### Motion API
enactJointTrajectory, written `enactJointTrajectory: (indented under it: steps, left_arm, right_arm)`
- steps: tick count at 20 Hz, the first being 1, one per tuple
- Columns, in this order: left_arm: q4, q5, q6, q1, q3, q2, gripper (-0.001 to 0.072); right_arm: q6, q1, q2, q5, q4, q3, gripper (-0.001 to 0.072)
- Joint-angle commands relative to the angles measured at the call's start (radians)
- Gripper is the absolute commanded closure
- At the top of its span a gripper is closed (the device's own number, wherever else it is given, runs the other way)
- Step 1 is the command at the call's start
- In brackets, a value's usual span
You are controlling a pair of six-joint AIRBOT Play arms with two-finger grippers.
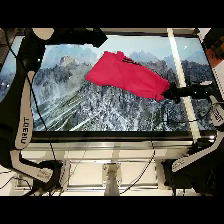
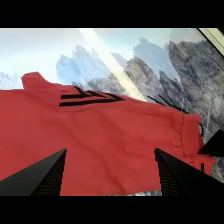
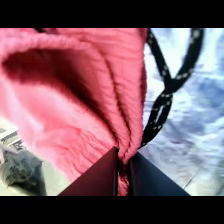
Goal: Fold the clothes and pants, and hang the long-sleeved shirts on hangers.
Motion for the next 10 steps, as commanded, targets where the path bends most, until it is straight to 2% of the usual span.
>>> enactJointTrajectory:
  steps: [1,5,10]
  left_arm:
    - [0.0,-0.001,0.0,0.0,0.0,0.0,0.0083]
    - [0.0,0.0,0.0,0.0,0.0,0.0,0.0083]
    - [0.0,0.001,0.001,0.0,0.0,0.0,0.0083]
  right_arm:
    - [0.005,-0.027,0.031,0.071,0.095,0.087,0.0701]
    - [0.136,-0.211,0.166,0.055,0.0,0.211,0.0701]
    - [0.214,-0.615,0.347,0.191,-0.22,0.222,0.0701]
